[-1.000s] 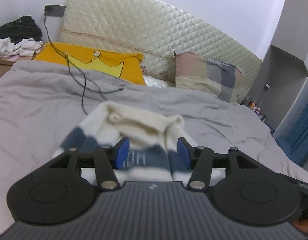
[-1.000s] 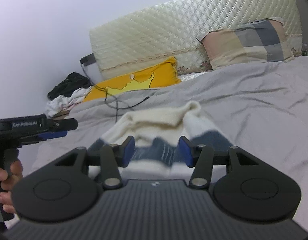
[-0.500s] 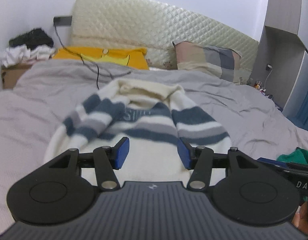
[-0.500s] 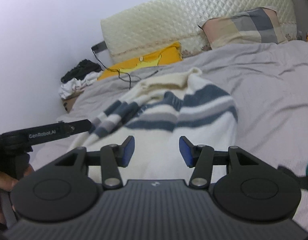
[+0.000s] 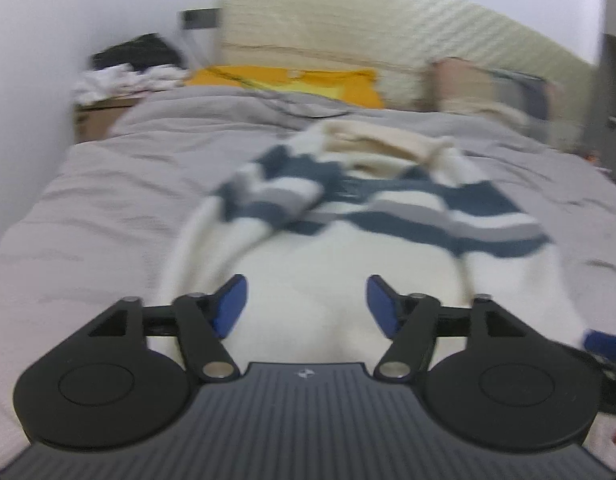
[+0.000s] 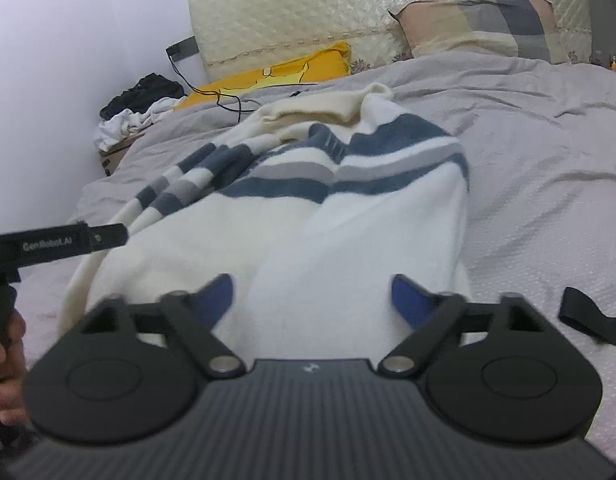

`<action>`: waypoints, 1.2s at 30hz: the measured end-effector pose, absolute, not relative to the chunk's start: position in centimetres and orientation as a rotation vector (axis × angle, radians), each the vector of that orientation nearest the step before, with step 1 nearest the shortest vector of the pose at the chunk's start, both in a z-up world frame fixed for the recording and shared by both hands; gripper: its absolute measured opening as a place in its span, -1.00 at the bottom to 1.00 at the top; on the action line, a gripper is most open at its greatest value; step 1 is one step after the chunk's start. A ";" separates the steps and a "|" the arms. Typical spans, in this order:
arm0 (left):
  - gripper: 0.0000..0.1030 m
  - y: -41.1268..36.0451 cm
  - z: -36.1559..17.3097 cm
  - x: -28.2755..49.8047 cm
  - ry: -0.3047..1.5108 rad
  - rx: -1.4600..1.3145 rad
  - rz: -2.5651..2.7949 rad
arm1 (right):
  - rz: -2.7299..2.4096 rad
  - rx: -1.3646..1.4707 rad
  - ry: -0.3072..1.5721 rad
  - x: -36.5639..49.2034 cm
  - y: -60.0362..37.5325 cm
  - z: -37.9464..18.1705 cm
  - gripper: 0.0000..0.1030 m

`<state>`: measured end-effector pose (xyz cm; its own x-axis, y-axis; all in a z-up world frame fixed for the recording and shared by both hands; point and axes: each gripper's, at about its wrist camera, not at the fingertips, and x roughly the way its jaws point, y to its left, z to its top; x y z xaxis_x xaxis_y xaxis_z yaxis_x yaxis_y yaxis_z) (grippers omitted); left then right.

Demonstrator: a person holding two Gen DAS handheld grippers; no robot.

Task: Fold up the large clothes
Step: 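Lower the blanket flat onto the bed and open both grippers, then grasp the blanket edge with both grippers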

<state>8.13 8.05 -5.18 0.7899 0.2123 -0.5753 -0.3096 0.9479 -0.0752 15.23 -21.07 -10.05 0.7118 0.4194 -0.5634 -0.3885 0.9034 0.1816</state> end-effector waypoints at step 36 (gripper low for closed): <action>-1.00 13.0 -6.1 11.6 0.700 -0.109 0.540 | 0.106 -0.110 0.504 15.6 -25.4 -8.5 -0.62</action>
